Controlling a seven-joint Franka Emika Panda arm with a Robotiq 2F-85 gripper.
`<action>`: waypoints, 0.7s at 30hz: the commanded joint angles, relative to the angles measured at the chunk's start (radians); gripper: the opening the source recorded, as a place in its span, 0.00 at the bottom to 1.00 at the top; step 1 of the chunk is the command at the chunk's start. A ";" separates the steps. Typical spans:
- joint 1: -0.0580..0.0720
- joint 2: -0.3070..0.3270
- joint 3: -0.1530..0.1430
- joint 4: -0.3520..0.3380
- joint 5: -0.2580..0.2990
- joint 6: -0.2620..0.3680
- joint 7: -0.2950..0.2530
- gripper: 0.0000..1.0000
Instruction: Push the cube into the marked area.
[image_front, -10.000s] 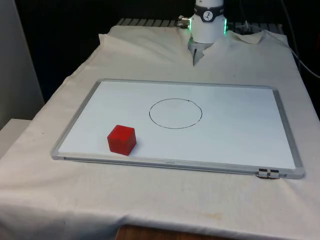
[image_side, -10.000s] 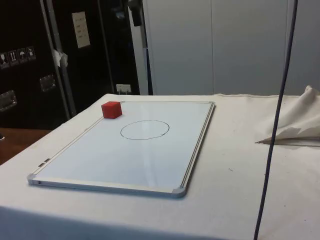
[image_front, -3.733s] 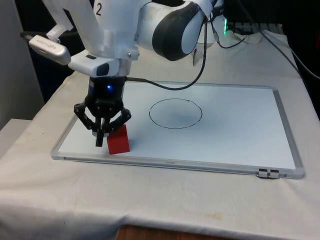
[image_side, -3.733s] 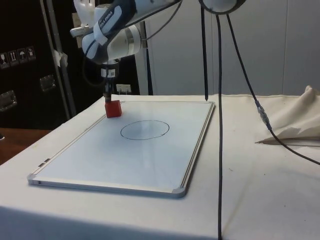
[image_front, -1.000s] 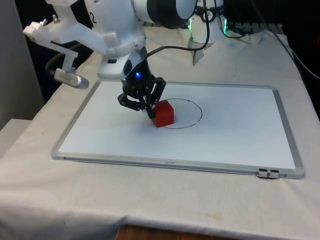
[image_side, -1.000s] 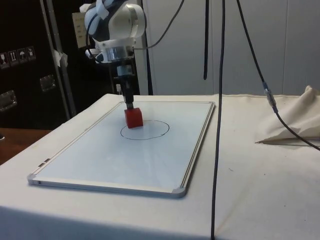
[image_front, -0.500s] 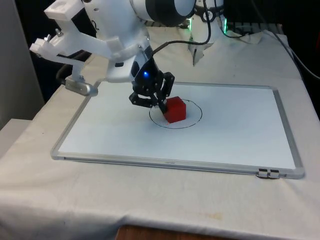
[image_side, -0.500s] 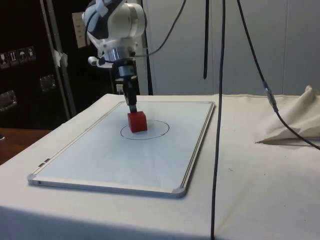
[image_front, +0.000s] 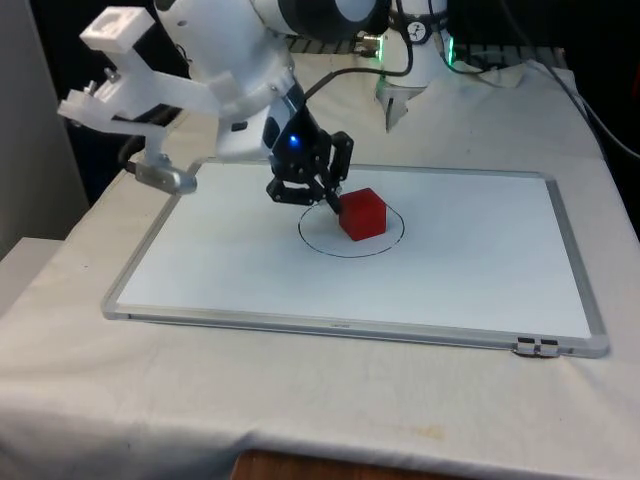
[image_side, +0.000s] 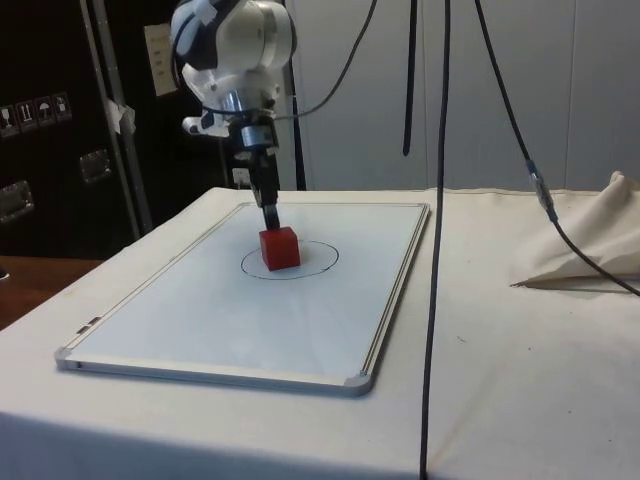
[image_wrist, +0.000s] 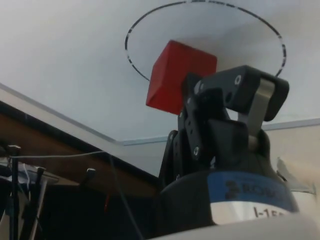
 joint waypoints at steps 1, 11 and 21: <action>0.000 -0.009 -0.008 0.004 -0.006 -0.012 0.009 0.00; 0.001 -0.005 -0.053 0.020 -0.012 -0.019 0.018 0.00; 0.005 -0.002 -0.082 0.019 -0.018 0.008 0.035 0.00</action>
